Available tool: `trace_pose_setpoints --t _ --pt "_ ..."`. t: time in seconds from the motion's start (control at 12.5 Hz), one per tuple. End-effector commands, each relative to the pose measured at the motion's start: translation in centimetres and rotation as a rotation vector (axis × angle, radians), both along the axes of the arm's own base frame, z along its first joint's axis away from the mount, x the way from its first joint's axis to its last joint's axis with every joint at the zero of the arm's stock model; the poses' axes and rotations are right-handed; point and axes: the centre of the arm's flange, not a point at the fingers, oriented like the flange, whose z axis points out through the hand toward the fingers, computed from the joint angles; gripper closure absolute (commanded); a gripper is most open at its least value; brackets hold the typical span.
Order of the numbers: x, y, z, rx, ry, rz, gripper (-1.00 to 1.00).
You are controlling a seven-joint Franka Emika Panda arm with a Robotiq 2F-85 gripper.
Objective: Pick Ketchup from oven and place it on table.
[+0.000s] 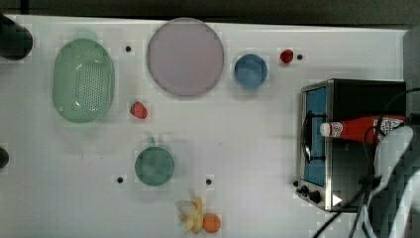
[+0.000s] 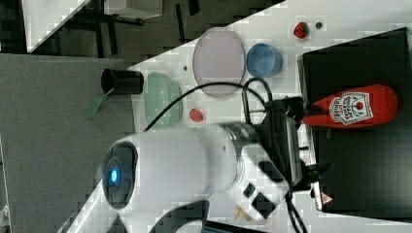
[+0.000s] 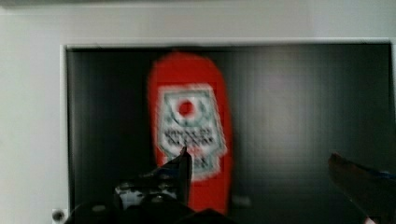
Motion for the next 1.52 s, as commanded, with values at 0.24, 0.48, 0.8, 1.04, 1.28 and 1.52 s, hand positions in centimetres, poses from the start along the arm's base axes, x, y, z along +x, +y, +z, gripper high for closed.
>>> trace_pose_setpoints --t 0.24,0.48,0.8,1.04,1.28,1.52 --pt "3.1 -0.4 -5.5 0.024 -0.044 -0.052 -1.0" --pt "3.6 -0.9 -7.3 -0.005 -0.049 -0.053 -1.0" --pt "3.5 -1.2 -9.6 0.026 -0.046 -0.088 -1.0" --pt "3.2 -1.5 -10.4 0.038 -0.057 -0.107 -0.43" --pt "3.8 -1.4 -8.3 0.029 -0.087 -0.097 -0.27" --pt "4.6 -0.2 -3.1 0.057 -0.112 -0.069 -0.27"
